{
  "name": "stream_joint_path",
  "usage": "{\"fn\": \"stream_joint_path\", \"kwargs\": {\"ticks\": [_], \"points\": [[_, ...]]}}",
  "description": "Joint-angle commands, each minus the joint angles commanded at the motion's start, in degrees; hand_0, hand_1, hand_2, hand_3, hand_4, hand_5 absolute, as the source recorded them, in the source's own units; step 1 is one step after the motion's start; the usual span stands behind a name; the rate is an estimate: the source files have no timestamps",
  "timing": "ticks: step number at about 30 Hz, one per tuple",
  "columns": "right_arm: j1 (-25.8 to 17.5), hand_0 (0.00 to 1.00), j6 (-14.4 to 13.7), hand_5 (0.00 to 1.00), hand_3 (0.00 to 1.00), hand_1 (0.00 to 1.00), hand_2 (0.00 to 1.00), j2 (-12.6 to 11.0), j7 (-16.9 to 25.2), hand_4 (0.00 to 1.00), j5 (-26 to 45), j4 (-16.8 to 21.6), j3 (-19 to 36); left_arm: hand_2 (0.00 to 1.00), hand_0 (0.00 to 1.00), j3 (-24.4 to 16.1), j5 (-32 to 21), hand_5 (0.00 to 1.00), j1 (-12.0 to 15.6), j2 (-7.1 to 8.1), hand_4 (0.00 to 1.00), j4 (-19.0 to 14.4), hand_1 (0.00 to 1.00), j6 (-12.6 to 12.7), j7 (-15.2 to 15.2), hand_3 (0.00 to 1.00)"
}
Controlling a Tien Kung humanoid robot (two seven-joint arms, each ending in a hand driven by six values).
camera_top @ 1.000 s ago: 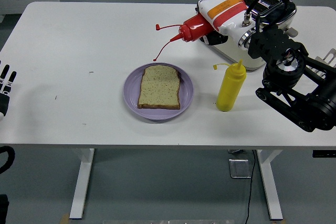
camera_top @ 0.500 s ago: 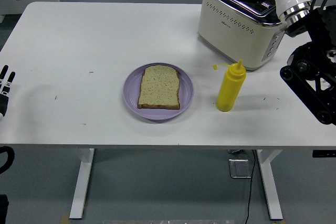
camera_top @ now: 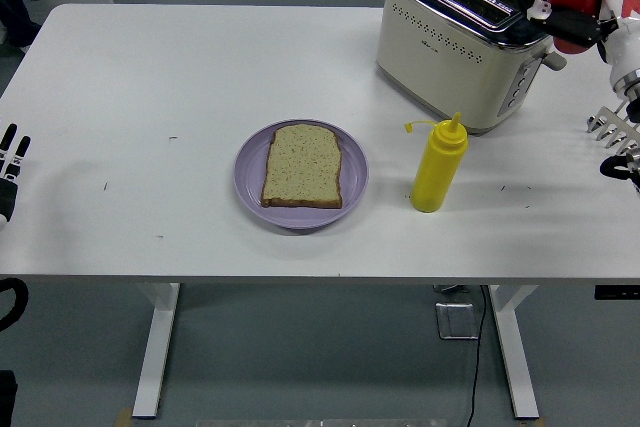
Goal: Pick up the cup,pour liquid into bread,place the cup on the desk
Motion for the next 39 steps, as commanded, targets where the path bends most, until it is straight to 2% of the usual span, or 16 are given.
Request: {"fn": "stream_joint_path", "kwargs": {"ticks": [4, 14, 19, 26, 32, 39], "points": [[-2.8, 0.132, -0.2, 0.304, 0.307, 0.092, 0.205, 0.1, 1.7, 0.790, 9.7, 0.4, 1.7, 0.724, 0.777, 0.1, 0.0, 0.927, 0.0, 0.00, 0.520, 0.0, 0.727, 0.0, 0.0, 0.660], [-9.1, 0.129, -3.2, 0.304, 0.306, 0.092, 0.205, -0.6, 5.0, 0.783, 32.5, 0.0, 4.8, 0.726, 0.777, 0.4, 0.0, 0.927, 0.2, 0.00, 0.521, 0.0, 0.727, 0.0, 0.0, 0.659], [-11.3, 0.128, -4.0, 0.309, 0.307, 0.091, 0.205, -1.1, 9.1, 0.766, 32.1, -0.4, 3.2, 0.726, 0.777, 0.6, 0.1, 0.927, 0.3, 0.00, 0.521, 0.0, 0.727, 0.0, -0.1, 0.659], [-13.7, 0.132, -6.5, 0.309, 0.308, 0.096, 0.207, -1.4, 14.9, 0.761, 27.2, -1.5, -3.2, 0.725, 0.777, 1.0, 0.1, 0.927, 0.4, 0.00, 0.521, 0.0, 0.727, 0.0, -0.1, 0.659], [-15.0, 0.139, -7.6, 0.309, 0.310, 0.099, 0.211, -0.9, 16.5, 0.759, 23.6, -2.7, -7.8, 0.725, 0.777, 1.2, 0.1, 0.929, 0.6, 0.00, 0.521, 0.0, 0.727, 0.0, 0.0, 0.659], [-14.8, 0.147, -7.5, 0.309, 0.315, 0.109, 0.216, -0.3, 17.4, 0.753, 26.2, -4.4, -11.2, 0.725, 0.777, 1.2, 0.0, 0.929, 0.5, 0.00, 0.521, 0.0, 0.727, 0.0, 0.0, 0.660]]}}
